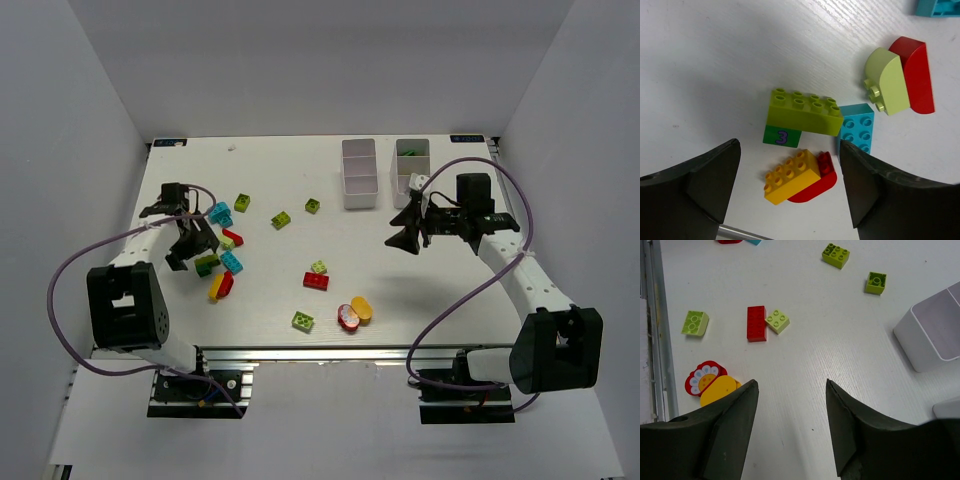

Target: Sort the legos into containers by color

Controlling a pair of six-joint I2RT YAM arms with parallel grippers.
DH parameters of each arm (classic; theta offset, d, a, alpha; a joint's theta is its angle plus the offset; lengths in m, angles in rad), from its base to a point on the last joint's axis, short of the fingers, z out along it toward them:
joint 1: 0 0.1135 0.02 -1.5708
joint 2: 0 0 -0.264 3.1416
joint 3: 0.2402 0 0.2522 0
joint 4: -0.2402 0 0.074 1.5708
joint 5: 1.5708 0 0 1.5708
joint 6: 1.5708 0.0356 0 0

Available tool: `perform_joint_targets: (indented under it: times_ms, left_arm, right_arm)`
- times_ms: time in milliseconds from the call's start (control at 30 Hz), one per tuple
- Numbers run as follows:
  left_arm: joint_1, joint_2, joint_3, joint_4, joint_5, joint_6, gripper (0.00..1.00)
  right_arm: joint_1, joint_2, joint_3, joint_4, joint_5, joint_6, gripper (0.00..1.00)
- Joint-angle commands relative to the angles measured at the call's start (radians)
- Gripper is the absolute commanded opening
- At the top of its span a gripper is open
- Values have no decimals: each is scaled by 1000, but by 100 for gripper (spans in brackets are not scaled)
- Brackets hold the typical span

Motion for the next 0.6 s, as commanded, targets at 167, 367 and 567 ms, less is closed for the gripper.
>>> perform_joint_targets:
  times_ms: [167, 367, 567]
  left_arm:
    - [1, 83, 32, 22, 49, 146, 96]
    - [1, 127, 44, 68, 67, 170, 95]
    - [0, 164, 64, 63, 64, 182, 94]
  right_arm:
    - [4, -15, -17, 75, -34, 63, 64]
    - [4, -10, -11, 64, -30, 57, 65]
    - [5, -9, -14, 64, -28, 60, 65]
